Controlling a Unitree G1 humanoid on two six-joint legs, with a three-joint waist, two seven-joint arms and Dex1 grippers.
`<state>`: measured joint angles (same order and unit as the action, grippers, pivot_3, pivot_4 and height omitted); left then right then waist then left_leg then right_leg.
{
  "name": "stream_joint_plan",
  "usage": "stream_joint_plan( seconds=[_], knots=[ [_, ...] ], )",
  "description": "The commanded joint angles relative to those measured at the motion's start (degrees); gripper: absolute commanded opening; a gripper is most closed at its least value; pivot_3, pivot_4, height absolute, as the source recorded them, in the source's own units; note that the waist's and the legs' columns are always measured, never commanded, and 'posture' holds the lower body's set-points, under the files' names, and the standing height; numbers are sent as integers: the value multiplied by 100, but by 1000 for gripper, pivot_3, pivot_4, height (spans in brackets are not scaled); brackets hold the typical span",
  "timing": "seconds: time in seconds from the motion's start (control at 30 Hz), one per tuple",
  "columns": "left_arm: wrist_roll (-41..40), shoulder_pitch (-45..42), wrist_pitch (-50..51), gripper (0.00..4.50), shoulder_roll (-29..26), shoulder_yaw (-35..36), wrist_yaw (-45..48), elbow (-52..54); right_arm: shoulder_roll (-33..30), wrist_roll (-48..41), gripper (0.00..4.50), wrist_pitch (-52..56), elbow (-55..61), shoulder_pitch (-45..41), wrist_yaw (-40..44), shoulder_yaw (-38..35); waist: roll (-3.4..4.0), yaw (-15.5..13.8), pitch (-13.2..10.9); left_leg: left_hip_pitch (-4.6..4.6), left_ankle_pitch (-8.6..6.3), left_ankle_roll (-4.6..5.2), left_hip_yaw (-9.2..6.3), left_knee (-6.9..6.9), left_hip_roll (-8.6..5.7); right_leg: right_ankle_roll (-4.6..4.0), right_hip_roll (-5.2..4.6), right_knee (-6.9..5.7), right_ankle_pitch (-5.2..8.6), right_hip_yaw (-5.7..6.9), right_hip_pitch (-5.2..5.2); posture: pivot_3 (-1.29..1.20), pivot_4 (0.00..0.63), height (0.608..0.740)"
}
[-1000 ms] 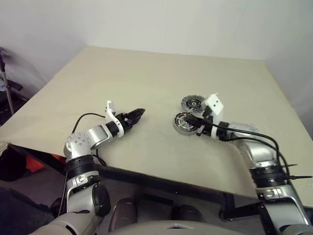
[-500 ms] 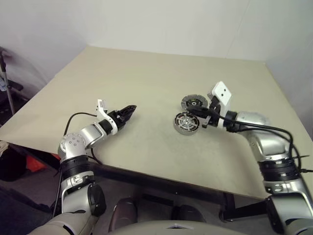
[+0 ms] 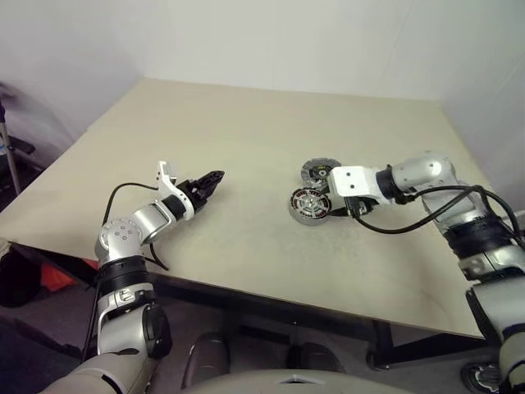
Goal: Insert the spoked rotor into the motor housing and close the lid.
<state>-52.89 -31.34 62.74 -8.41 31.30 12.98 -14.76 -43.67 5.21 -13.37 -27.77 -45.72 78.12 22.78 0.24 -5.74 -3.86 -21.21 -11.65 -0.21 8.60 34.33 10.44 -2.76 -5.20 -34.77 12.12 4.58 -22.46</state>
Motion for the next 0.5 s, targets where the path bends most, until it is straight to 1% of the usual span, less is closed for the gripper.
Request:
stream_joint_plan(
  seconds=[0.03, 0.17, 0.27, 0.4, 0.5],
  knots=[
    [-184, 73, -136, 2972, 50, 35, -20, 301, 152, 241, 2293, -628, -662, -367, 109, 92, 0, 9, 0, -9, 8, 18, 0, 2, 0, -1, 0, 0, 0, 0, -6, 0, 0, 740],
    [-326, 291, -224, 2972, 120, 166, -144, 523, 244, 442, 2293, -1134, -1149, -426, 327, 222, 0, 24, 0, -66, -5, 42, -2, 44, 6, -3, 0, -15, -2, 1, -53, 0, 0, 740],
    [-442, 430, -272, 2972, 134, 222, -264, 676, 260, 496, 2293, -1370, -1397, -480, 458, 235, 0, 32, 0, -81, -15, 58, -1, 76, 11, -4, 0, -24, -2, 3, -59, 0, 0, 740],
    [-525, 480, -313, 2972, 134, 219, -342, 730, 290, 579, 2293, -1565, -1630, -504, 505, 241, -1, 28, -1, -70, -13, 53, 1, 88, 11, -11, -2, -41, -6, 1, -54, 0, 0, 740],
    [-550, 499, -350, 2972, 157, 179, -381, 739, 406, 681, 2293, -1591, -1792, -501, 387, 261, -2, 28, -1, -48, -9, 44, 1, 89, 13, -11, -2, -51, -6, 0, -35, 0, 0, 740]
  ],
)
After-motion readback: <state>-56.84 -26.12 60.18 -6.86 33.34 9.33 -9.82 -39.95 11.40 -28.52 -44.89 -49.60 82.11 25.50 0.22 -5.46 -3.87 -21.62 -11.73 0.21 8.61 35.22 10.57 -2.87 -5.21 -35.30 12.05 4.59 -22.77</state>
